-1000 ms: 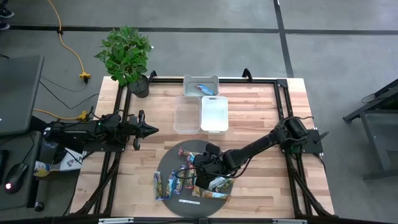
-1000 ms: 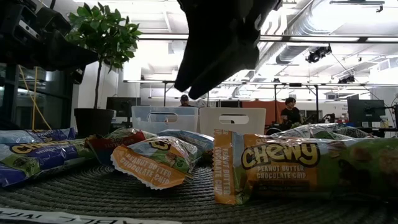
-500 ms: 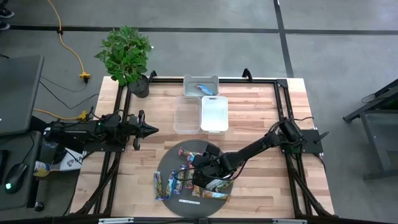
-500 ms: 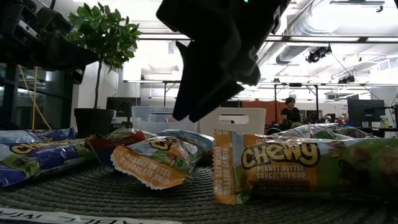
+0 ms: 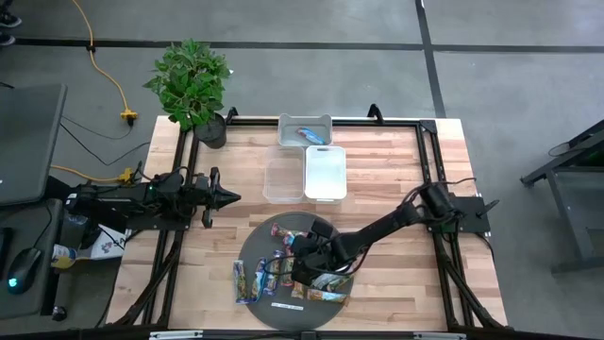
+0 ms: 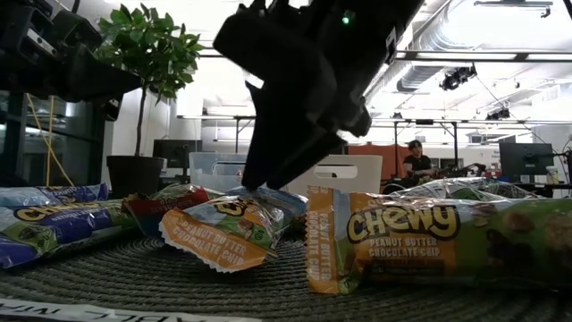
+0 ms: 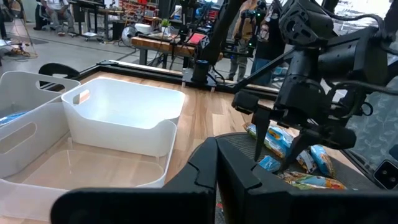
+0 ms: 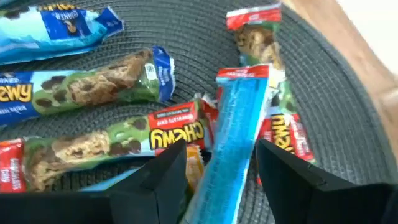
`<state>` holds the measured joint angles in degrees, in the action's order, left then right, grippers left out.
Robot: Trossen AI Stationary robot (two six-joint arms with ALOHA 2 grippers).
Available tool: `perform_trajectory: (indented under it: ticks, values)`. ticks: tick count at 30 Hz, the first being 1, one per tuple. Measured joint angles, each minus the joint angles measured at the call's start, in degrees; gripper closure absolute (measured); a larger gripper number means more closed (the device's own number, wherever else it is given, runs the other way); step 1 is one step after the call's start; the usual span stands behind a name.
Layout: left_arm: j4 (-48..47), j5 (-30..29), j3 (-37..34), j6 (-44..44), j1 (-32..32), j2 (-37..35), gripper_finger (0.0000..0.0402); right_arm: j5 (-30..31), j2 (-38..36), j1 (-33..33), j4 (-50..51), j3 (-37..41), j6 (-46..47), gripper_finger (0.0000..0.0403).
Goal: Pick and place Granola Bars by type
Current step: Put the red granola bar into the gray bin
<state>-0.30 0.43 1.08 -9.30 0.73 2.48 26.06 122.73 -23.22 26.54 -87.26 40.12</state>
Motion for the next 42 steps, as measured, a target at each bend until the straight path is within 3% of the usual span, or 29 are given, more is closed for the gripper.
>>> perform_trajectory:
  ticks: [19,28,42]
  values:
    - [0.04,0.04,0.02,-0.02,0.00,0.00,0.0401,-3.78,2.65,1.71,-1.22,0.00,2.97,0.0230]
    - [0.07,0.03,0.01,0.00,-0.01,0.00,0.0401,-11.06,2.63,4.87,-1.39,-0.09,2.97,0.0268]
    - [0.07,0.02,0.00,0.00,-0.02,0.00,0.0401,-16.79,2.63,6.75,-4.18,-0.09,3.27,0.0319]
